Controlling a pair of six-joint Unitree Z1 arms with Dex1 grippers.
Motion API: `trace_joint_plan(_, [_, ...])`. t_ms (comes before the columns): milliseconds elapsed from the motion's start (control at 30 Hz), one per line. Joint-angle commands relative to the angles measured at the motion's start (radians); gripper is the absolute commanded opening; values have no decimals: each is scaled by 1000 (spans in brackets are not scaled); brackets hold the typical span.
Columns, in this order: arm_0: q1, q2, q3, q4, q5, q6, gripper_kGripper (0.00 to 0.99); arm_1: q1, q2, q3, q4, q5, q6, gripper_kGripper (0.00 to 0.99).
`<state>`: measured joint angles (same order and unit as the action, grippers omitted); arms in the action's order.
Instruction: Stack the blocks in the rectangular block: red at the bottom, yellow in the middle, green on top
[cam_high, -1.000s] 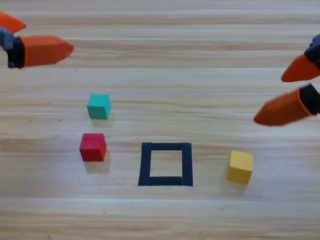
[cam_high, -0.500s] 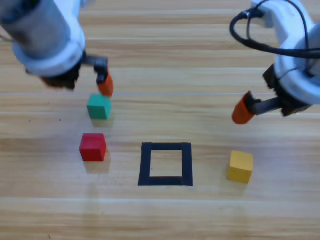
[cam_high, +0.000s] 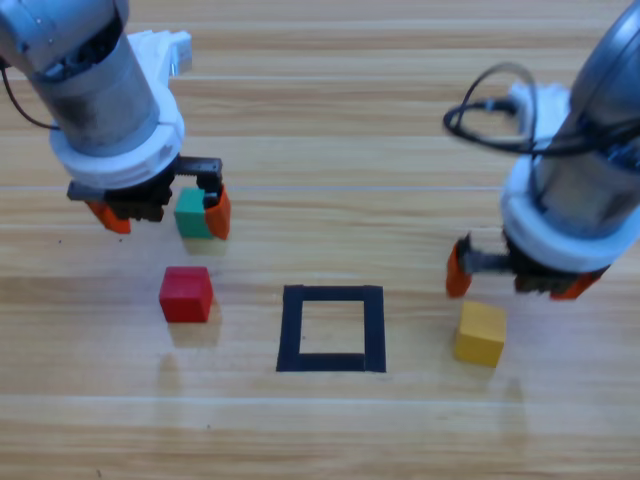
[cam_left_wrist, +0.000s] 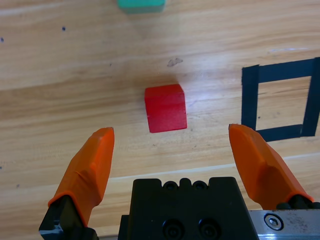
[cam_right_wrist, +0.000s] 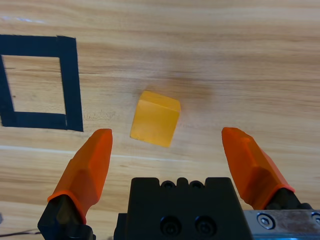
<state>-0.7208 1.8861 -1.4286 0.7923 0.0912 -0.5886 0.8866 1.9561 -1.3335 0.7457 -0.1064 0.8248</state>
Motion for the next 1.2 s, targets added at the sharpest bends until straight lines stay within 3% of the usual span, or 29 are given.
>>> trace_joint_plan(33, [4,67,40,-5,9,-74,973,-11,121,17,-43,17,14,951])
trace_joint_plan(200, [3,102,50,-13,18,-123,973,-8,164,23,-63,19,16,943])
trace_joint_plan(433, [0,113,146,-128,-2,-155,943,-6,201,30,-66,50,8,785])
trace_joint_plan(600, [-2,130,192,-194,-13,-152,943,-6,201,23,-71,74,-29,330])
trace_joint_plan(800, [-9,154,217,-246,-18,-151,943,-6,132,5,-62,59,-76,15])
trace_joint_plan(1067, [-22,191,237,-294,-5,-145,900,-5,10,4,-42,-15,-105,0])
trace_joint_plan(1200, [-25,196,238,-295,9,-134,773,-5,-3,4,-32,-29,-107,0])
